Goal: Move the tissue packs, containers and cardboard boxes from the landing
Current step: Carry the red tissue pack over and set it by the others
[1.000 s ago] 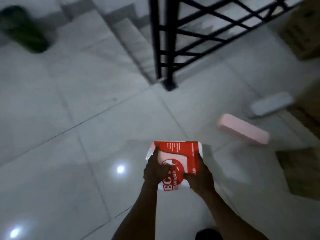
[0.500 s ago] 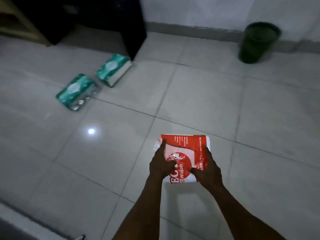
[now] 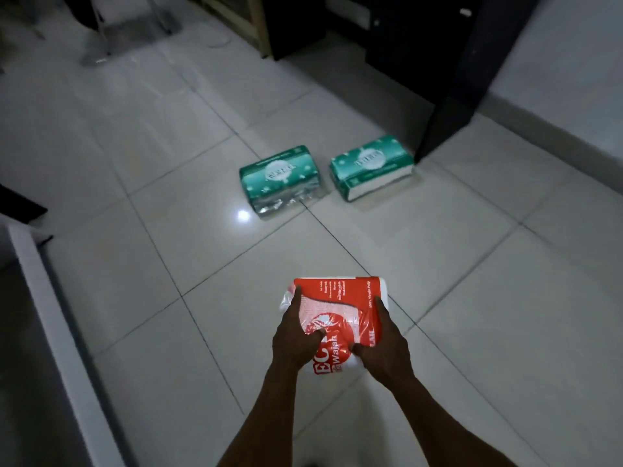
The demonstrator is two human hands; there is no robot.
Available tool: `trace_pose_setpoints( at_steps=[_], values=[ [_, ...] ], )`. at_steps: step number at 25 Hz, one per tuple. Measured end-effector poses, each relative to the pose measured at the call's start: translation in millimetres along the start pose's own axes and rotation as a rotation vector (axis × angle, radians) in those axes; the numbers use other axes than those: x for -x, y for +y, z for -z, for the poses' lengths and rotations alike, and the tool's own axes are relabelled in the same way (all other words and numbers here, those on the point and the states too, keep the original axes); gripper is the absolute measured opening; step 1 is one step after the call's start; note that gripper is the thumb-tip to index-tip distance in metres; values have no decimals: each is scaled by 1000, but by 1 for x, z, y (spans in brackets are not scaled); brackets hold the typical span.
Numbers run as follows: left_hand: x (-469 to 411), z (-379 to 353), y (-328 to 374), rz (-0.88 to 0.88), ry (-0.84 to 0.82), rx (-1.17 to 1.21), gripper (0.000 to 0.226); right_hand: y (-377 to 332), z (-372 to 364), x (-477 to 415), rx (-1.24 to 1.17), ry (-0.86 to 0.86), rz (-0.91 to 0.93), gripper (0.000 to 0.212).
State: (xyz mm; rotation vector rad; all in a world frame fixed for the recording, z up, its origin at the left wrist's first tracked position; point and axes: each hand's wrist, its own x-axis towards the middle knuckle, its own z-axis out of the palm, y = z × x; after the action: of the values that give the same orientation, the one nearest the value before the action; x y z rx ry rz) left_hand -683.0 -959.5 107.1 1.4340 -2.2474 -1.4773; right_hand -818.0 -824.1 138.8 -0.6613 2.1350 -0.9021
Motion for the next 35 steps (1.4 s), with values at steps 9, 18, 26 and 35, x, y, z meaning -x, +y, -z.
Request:
trace_pose_setpoints(
  at_steps=[9, 18, 26, 35],
  values=[
    [-227, 101, -24, 6, 132, 150, 92, -103, -73, -249, 59, -88, 29, 94],
    [-336, 107, -32, 147, 264, 31, 73, -137, -126, -356, 38, -216, -199, 106],
    [-290, 43, 22, -46, 8, -134, 76, -67, -28, -273, -134, 95, -474, 92],
    [-51, -170, 157, -363, -464, -207, 73, 82, 158, 32, -405, 629, -678, 87]
  ],
)
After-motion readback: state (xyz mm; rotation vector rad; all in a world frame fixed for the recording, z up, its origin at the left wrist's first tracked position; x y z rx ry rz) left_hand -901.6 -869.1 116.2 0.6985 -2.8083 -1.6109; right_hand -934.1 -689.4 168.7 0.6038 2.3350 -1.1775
